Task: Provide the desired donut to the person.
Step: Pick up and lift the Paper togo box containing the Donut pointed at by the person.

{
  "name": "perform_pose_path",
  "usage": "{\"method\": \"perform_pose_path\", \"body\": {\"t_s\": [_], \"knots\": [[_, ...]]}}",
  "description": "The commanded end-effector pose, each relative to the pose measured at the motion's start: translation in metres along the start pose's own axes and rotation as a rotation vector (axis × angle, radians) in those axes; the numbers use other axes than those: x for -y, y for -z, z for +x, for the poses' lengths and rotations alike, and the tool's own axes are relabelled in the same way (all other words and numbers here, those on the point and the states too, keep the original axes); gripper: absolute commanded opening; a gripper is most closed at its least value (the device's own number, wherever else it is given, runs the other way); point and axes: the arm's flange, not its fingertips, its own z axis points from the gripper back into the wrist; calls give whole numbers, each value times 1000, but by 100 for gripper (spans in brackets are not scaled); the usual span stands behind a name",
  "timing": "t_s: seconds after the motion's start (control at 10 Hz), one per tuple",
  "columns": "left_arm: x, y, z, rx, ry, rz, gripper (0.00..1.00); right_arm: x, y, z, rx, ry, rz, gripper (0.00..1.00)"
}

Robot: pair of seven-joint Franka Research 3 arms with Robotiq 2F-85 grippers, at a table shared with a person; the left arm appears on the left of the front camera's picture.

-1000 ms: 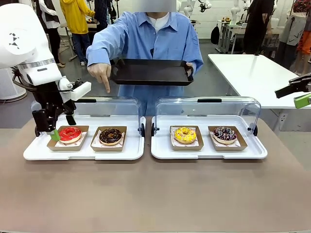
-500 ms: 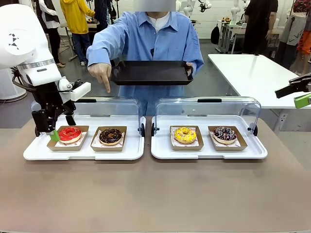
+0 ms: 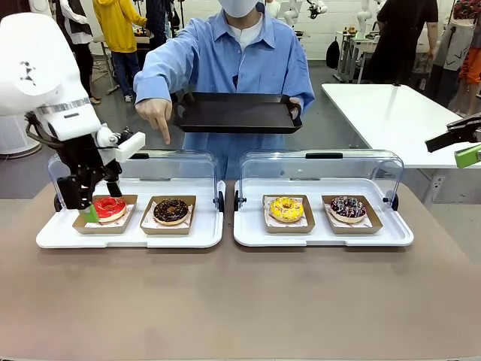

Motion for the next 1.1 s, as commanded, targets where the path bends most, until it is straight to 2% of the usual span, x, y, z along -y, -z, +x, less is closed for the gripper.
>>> {"method": "perform_pose_path", "body": {"t_s": [0.0,0.2,0.5,1.0], "knots": [[-6,30,20,-106,-23,95,100,0,-2,-2,11,-15,7,100],[-19,51,31,-152,5,160,100,0,-2,-2,11,-15,7,100],[-45,68,32,-182,4,190,100,0,-2,-2,11,-15,7,100],[-70,83,21,-126,32,188,100,0,-2,-2,11,-15,7,100]]}}
